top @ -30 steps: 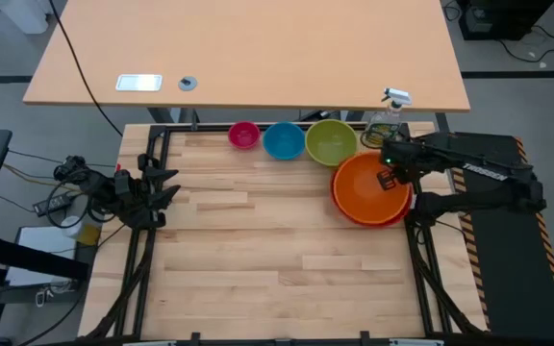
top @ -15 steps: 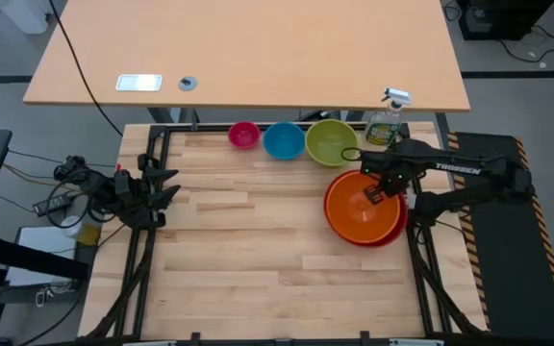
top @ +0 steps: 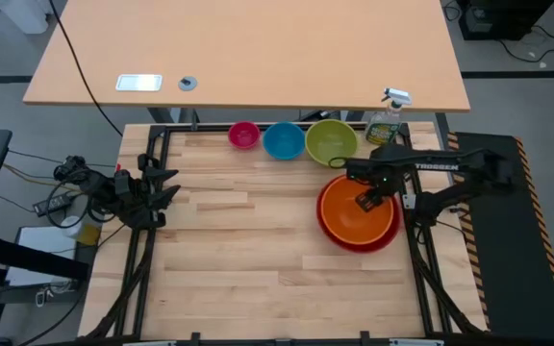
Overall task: Nest bowls inside each other
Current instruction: Stack the orange bowl on the red bowl, then stack the green bowl on the orange bowl
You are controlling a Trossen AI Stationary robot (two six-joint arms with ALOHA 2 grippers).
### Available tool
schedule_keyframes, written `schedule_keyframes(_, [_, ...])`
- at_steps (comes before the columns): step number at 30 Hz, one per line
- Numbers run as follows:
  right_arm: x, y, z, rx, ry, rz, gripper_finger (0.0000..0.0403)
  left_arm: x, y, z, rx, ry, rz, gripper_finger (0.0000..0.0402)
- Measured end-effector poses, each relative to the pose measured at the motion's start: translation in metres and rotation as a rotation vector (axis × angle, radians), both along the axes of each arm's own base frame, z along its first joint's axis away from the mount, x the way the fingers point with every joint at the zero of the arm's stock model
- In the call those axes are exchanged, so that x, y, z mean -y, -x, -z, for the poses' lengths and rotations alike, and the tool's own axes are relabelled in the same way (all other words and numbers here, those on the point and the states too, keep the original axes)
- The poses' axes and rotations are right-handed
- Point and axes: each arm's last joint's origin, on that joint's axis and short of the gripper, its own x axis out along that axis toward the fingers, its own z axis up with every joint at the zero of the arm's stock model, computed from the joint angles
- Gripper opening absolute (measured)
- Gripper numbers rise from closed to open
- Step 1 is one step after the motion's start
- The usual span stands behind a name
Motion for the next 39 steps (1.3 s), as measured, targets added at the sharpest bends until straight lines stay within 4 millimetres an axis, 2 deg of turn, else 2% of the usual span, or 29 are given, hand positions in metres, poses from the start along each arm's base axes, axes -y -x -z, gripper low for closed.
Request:
schedule_keyframes(4, [0.000,-0.001,-0.012,-0.113,-0.033,0.042,0.0257,0.000,0.000,0.000,0.000,0.000,0.000,0.0189])
schedule_keyframes(7, [0.001,-0.007,-0.025,-0.059,0.004,0.057,0.0277,0.000,0.000,0.000,0.000,0.000,0.001,0.0189])
schedule_keyframes(10, [0.003,-0.013,-0.044,-0.008,0.069,0.071,0.0282,0.000,0.000,0.000,0.000,0.000,0.000,0.0189])
schedule_keyframes(15, [0.002,-0.027,-0.060,0.139,0.221,0.013,0.0274,0.000,0.000,0.000,0.000,-0.002,0.004,0.0189])
schedule_keyframes(22, [0.007,-0.047,-0.054,0.237,0.331,-0.102,0.0261,0.000,0.000,0.000,0.001,0.000,0.006,0.0189])
schedule_keyframes(25, [0.018,-0.060,-0.051,0.313,0.384,-0.089,0.0255,0.000,0.000,0.000,0.002,0.001,0.006,0.0189])
schedule_keyframes(28, [0.034,-0.068,-0.043,0.313,0.419,-0.057,0.0247,0.000,0.000,0.000,0.002,0.003,0.007,0.0189])
schedule_keyframes(33, [0.068,-0.066,-0.023,0.197,0.420,0.055,0.0238,0.000,0.000,0.000,0.002,0.006,0.009,0.0189])
schedule_keyframes(39, [0.103,-0.052,-0.015,0.139,0.426,0.176,0.0236,0.000,0.000,0.000,0.002,0.006,0.009,0.0189])
